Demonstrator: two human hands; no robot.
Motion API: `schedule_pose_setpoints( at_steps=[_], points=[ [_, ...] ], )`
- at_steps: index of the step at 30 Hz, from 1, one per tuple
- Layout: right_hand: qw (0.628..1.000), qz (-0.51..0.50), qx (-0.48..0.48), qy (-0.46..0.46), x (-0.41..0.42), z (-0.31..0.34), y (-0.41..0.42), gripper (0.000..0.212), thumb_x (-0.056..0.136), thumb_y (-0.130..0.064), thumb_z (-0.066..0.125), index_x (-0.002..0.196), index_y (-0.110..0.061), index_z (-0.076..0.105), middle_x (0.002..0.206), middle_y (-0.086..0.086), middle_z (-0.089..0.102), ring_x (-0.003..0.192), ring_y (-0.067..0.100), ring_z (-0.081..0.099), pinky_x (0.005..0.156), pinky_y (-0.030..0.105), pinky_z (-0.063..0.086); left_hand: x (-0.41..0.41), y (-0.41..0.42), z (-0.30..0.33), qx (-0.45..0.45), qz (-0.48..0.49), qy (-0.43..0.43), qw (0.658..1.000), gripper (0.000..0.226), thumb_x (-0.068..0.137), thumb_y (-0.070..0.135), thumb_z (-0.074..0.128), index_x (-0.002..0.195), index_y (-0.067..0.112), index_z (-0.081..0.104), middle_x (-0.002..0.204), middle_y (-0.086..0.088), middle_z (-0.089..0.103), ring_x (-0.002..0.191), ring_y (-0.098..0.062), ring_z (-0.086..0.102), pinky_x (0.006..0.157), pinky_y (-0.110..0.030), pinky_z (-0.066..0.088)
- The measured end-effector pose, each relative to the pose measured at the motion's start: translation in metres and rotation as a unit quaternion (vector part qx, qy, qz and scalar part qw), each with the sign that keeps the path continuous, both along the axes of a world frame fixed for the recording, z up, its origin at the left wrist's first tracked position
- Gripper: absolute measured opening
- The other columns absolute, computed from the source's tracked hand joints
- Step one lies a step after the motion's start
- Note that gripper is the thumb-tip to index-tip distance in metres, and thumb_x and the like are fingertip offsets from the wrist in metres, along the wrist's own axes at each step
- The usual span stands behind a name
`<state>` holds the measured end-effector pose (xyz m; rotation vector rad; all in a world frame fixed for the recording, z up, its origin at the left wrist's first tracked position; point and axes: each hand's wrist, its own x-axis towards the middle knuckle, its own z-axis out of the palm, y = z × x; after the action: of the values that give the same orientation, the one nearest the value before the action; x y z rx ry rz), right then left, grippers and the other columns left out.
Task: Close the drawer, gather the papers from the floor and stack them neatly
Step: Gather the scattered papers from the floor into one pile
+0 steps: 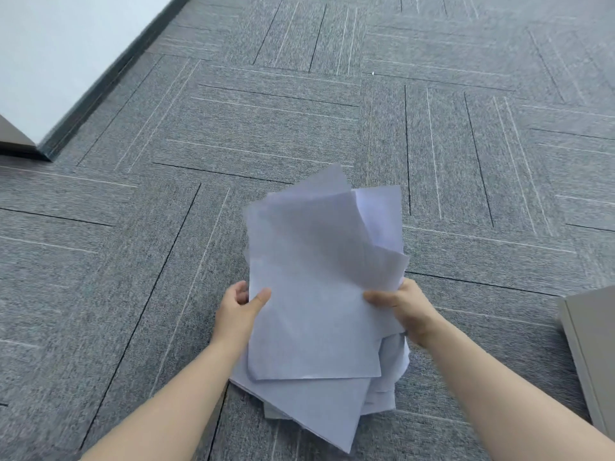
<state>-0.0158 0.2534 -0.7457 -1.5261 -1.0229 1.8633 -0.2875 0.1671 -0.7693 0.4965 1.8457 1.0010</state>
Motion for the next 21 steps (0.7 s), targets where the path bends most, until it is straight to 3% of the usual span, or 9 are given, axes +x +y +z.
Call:
schedule_pose_setpoints(
  at_steps=[2, 4, 7, 9, 12, 15, 18, 21],
  points=[
    [1.0, 0.006, 0.013, 0.017, -0.005, 0.007, 0.005, 0.024, 0.066, 0.005, 0.08, 0.088, -0.002, 0.075, 0.086, 0.015, 0.076, 0.074, 0.025, 0.072, 0.066, 0.031, 0.06, -0.007, 0.004, 0.003, 0.008, 0.009, -0.109, 0.994, 0.049, 0.072, 0.03, 0.081, 0.111, 0.01, 0.061, 0.109, -0.011, 0.072, 0.088, -0.021, 0.07, 0.079, -0.035, 0.054],
    [0.999, 0.015, 0.024, 0.027, -0.011, 0.016, 0.01, 0.02, 0.068, 0.006, 0.078, 0.086, -0.004, 0.075, 0.086, 0.014, 0.076, 0.074, 0.024, 0.072, 0.067, 0.032, 0.06, -0.016, 0.007, 0.007, -0.007, -0.008, -0.187, 0.982, 0.08, 0.042, 0.044, 0.093, 0.108, 0.008, 0.067, 0.103, -0.015, 0.075, 0.091, -0.03, 0.072, 0.085, -0.042, 0.055],
    [0.998, 0.019, 0.051, 0.027, -0.018, 0.029, 0.02, 0.016, 0.075, 0.009, 0.072, 0.087, -0.003, 0.074, 0.084, 0.013, 0.076, 0.073, 0.023, 0.072, 0.069, 0.034, 0.061, -0.028, 0.016, 0.012, -0.006, -0.047, -0.2, 0.979, 0.098, 0.024, 0.039, 0.097, 0.11, 0.002, 0.069, 0.101, -0.018, 0.075, 0.093, -0.033, 0.072, 0.086, -0.046, 0.056],
    [0.997, 0.015, 0.065, 0.031, -0.023, 0.039, 0.028, 0.018, 0.075, 0.008, 0.072, 0.09, -0.002, 0.073, 0.085, 0.012, 0.076, 0.074, 0.023, 0.072, 0.072, 0.036, 0.062, -0.03, 0.024, 0.023, 0.016, -0.051, -0.184, 0.982, 0.078, 0.037, 0.027, 0.096, 0.106, 0.002, 0.07, 0.1, -0.018, 0.075, 0.085, -0.03, 0.073, 0.078, -0.041, 0.058],
    [0.997, 0.018, 0.075, 0.031, -0.029, 0.06, 0.036, 0.021, 0.077, 0.01, 0.07, 0.095, -0.001, 0.071, 0.089, 0.012, 0.076, 0.078, 0.023, 0.072, 0.077, 0.038, 0.061, -0.03, 0.034, 0.047, 0.038, -0.032, -0.152, 0.987, 0.03, 0.071, 0.001, 0.077, 0.101, 0.003, 0.07, 0.101, -0.013, 0.074, 0.077, -0.025, 0.073, 0.077, -0.039, 0.06],
    [0.995, 0.034, 0.09, 0.019, -0.032, 0.09, 0.043, 0.024, 0.077, 0.013, 0.068, 0.097, 0.0, 0.07, 0.089, 0.012, 0.075, 0.078, 0.023, 0.072, 0.076, 0.038, 0.062, -0.03, 0.037, 0.071, 0.039, -0.006, -0.144, 0.989, 0.04, 0.068, 0.002, 0.078, 0.107, -0.001, 0.068, 0.102, -0.018, 0.073, 0.088, -0.031, 0.071, 0.085, -0.045, 0.056],
    [0.995, 0.029, 0.098, 0.005, -0.034, 0.129, 0.047, 0.026, 0.077, 0.015, 0.068, 0.097, -0.002, 0.069, 0.09, 0.012, 0.074, 0.077, 0.022, 0.072, 0.075, 0.037, 0.062, -0.023, 0.037, 0.104, 0.037, 0.006, -0.136, 0.99, 0.026, 0.072, -0.002, 0.076, 0.096, 0.005, 0.07, 0.083, -0.004, 0.077, 0.073, -0.022, 0.072, 0.083, -0.041, 0.056],
    [0.995, 0.021, 0.101, -0.009, -0.033, 0.173, 0.047, 0.027, 0.076, 0.015, 0.069, 0.097, -0.001, 0.069, 0.083, 0.006, 0.076, 0.073, 0.018, 0.072, 0.067, 0.032, 0.061, -0.016, 0.04, 0.147, 0.045, 0.013, -0.127, 0.991, 0.025, 0.073, -0.003, 0.075, 0.096, 0.008, 0.07, 0.075, 0.003, 0.077, 0.075, -0.023, 0.071, 0.083, -0.041, 0.055]
  ],
)
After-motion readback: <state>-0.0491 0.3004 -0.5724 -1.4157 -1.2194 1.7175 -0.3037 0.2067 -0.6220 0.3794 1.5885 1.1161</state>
